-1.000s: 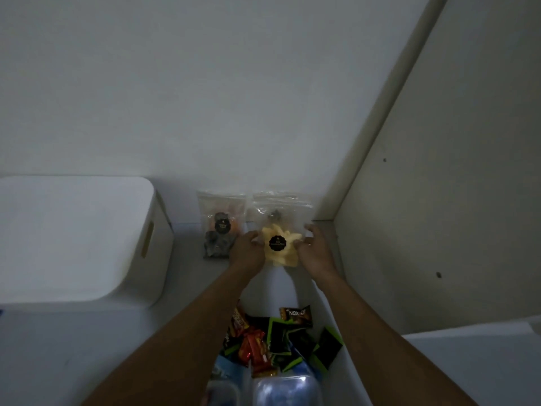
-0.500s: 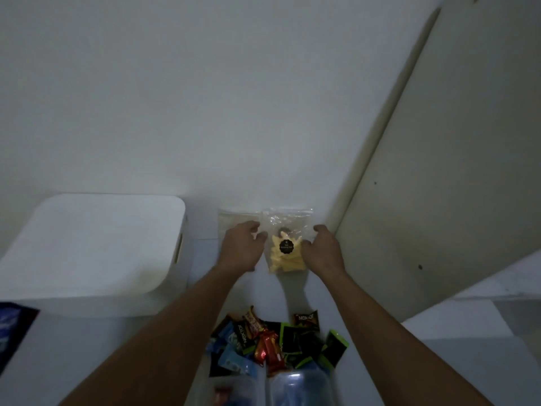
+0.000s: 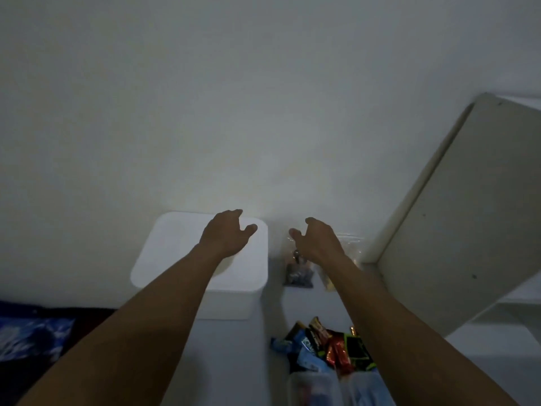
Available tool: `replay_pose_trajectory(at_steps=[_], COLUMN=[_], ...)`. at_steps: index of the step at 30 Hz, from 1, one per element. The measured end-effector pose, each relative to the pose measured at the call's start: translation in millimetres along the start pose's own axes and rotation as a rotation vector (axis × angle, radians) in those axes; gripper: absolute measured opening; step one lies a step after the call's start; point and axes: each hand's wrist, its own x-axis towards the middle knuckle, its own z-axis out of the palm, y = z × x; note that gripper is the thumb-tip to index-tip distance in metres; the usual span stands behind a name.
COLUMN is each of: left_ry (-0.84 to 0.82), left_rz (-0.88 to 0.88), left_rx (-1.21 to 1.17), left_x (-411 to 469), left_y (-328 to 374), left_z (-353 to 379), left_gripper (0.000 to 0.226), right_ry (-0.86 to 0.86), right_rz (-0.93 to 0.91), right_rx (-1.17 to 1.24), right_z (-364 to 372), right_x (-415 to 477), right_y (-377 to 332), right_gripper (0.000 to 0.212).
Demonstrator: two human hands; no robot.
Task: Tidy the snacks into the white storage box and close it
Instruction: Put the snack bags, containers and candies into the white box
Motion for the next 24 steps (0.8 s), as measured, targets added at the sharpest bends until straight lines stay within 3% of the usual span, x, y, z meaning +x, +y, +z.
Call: replay_pose_trajectory(at_steps=[6,14,20,24], left_ry=[-0.023,-0.080,-0.168,-0.155], left_rz=[-0.095,-0.211,-0.315,-0.401], left_rx=[0.050,0.077,0.028,-0.152], left_x=[-10,-3,3,9], left_y=[-91,-172,-203,-217], left_z=[-28,-35,-27,-17], left_gripper=[0.082,0.090,0.108,0.110], right_ry=[-0.041,-0.057,-0.036,-0.039], right_rz=[-0.040,0.006,0.106,0.255], right_rx=[-0.053,-0.073,-0.056,0.063], right_z=[58,110,138,152], right_x=[-9,11,25,31], right_y=[-55,-74,-61,-47], right_gripper=[0.064,0.063,0.078,0.098])
